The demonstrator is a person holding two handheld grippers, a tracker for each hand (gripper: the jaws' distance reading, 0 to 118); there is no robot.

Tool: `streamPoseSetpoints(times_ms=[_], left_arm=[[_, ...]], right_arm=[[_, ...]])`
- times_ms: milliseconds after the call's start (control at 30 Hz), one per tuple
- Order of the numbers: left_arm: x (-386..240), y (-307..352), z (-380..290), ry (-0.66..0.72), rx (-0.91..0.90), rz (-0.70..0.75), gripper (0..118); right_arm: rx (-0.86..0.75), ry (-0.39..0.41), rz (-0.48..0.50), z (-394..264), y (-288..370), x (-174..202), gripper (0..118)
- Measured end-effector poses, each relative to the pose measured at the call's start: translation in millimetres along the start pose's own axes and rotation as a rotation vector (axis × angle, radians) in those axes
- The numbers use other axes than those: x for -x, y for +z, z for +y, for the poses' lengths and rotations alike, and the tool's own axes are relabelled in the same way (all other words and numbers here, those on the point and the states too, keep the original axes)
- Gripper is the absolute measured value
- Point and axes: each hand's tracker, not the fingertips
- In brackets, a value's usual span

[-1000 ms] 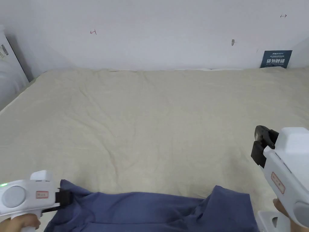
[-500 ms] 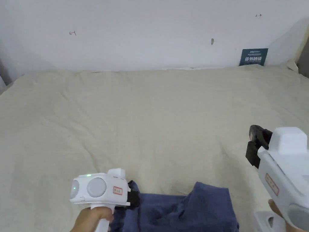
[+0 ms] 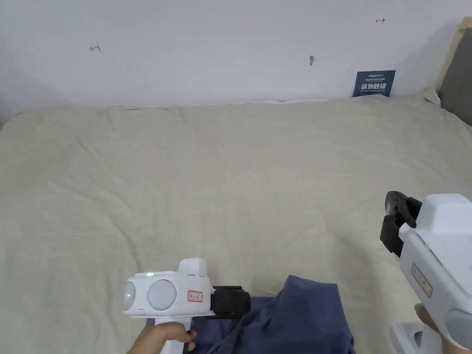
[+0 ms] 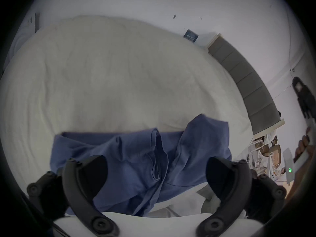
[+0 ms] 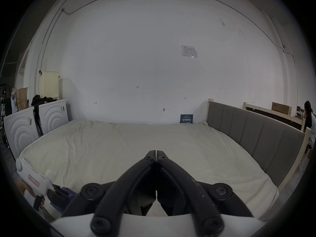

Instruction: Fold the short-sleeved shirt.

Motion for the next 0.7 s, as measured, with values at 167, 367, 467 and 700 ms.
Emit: streamPoseSetpoints(times_ms=[167, 367, 467, 700], left_arm=[[7.3, 47.5, 1.1, -0.036, -0.16, 0.105, 101], [31.0, 66.6, -15.3, -0.074, -0.353, 0.305, 18], [43.6, 50.7, -26.5, -0.094, -0.312, 0.34, 1], [41.8, 8.5, -48.6, -0.12, -0.209, 0.331, 0]], right_arm=[[-0.007, -0.006, 0.013, 3.3, 1.0, 5.6, 1], [-0.011, -0.003, 0.035, 5.9, 1.4, 13.8, 1], [-0.009, -0.007, 0.041, 4.9, 0.9, 16.7, 1], [0.008, -0.007, 0.048, 1.8, 0.0, 16.5, 1]])
